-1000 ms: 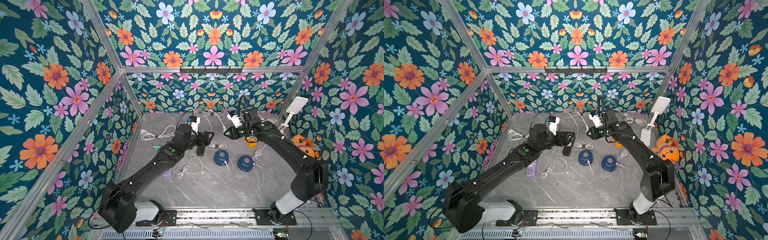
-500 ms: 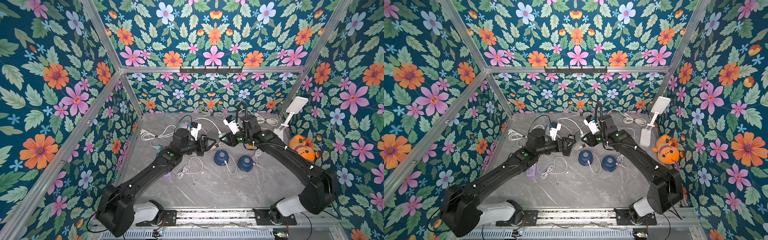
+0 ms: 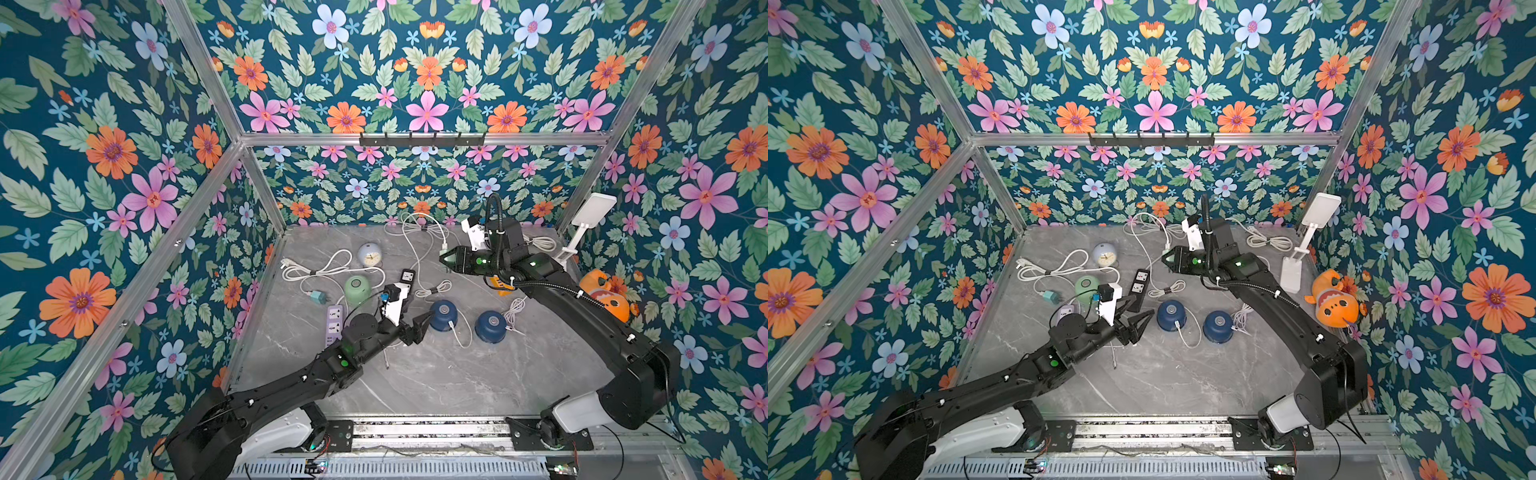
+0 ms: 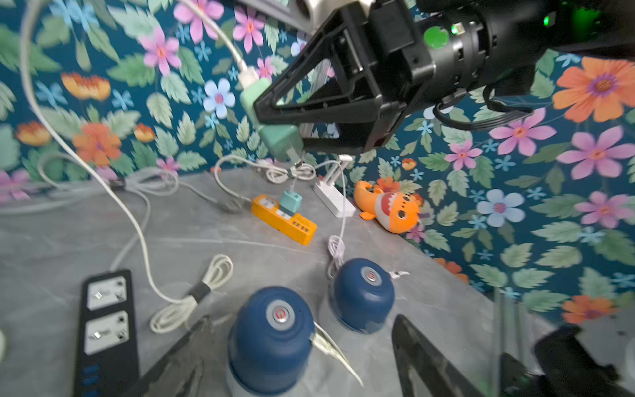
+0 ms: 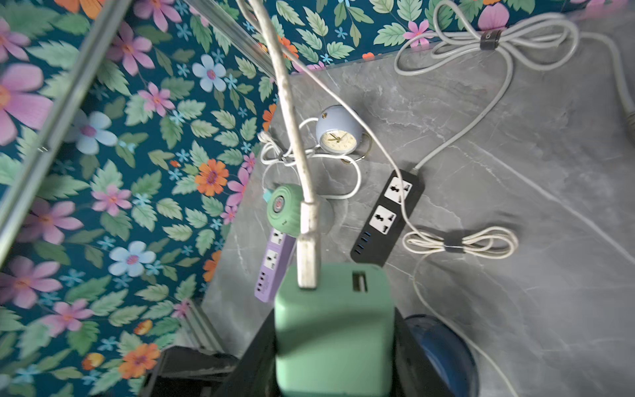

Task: Charge the cordless meat grinders
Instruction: Pick up the plug from the center of the board.

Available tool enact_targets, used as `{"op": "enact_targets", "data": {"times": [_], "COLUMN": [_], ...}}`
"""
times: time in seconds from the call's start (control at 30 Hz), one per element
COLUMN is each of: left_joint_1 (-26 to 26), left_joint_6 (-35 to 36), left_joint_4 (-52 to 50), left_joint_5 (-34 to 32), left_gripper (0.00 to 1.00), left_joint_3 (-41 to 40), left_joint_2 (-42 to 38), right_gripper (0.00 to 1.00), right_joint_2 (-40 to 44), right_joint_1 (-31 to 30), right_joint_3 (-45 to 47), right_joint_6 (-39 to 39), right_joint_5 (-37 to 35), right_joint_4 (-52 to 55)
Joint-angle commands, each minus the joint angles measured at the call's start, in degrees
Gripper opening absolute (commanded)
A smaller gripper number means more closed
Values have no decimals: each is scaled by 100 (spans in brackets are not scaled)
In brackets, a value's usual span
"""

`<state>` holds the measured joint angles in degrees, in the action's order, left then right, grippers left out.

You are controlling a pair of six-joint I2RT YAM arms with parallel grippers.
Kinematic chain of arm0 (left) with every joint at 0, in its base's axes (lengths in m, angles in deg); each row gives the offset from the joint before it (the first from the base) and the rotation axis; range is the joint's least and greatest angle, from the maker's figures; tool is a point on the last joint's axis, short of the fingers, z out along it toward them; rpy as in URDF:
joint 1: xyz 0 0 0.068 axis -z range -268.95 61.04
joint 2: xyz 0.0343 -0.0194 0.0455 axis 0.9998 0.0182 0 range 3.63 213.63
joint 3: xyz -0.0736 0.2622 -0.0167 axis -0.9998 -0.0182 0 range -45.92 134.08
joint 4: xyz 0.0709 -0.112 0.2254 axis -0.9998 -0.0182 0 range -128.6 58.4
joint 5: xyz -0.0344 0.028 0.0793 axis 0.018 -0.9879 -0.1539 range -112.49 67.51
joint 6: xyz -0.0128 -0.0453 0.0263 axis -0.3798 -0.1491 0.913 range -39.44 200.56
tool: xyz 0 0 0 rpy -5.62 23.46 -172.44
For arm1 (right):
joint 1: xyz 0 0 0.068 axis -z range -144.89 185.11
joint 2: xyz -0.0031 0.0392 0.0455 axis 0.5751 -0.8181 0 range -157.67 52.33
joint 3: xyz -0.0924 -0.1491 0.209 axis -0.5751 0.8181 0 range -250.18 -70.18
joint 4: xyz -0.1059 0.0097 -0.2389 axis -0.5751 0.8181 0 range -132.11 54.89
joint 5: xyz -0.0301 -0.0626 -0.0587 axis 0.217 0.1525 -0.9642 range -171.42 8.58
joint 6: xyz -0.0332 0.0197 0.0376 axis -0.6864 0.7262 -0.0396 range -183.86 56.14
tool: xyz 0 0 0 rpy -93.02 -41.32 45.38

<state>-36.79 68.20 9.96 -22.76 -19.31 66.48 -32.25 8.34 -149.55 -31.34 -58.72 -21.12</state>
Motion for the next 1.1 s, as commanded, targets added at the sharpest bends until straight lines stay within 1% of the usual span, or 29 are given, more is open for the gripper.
{"op": "enact_targets", "data": {"times": [0.0, 0.13, 0.2, 0.37, 0.57, 0.77, 0.83, 0.97, 1.07], "left_joint_1": [160, 172, 172, 172, 172, 163, 163, 163, 163], "left_joint_6": [1173, 1151, 1102, 756, 126, -428, -549, -754, -875], "left_joint_4": [1280, 2252, 2512, 3153, 3478, 3416, 3525, 3202, 3271], "left_joint_5": [-1009, -1219, -1229, -1091, -1060, -1532, -1560, -1548, -1581], "left_gripper": [80, 78, 76, 75, 76, 67, 65, 59, 57], "left_joint_3": [57, 109, 264, 641, 996, 1275, 1324, 1610, 1647], "left_joint_2": [343, 821, 1056, 1710, 2280, 2582, 2650, 2774, 2851], "right_gripper": [4, 2, 2, 0, 0, 0, 0, 0, 0], "right_joint_2": [28, 91, 158, 196, 273, 394, 421, 468, 494], "right_joint_1": [13, 7, 5, -9, -74, -153, -189, -247, -310], "right_joint_3": [41, 173, 308, 471, 585, 743, 792, 879, 906], "right_joint_6": [1263, 1824, 2045, 2275, 2303, 2270, 2260, 2255, 2227], "right_joint_5": [356, 464, 456, 429, 336, 163, 121, 58, -8], "right_joint_4": [-735, -1206, -1414, -1650, -1783, -1899, -1927, -2024, -2040]}}
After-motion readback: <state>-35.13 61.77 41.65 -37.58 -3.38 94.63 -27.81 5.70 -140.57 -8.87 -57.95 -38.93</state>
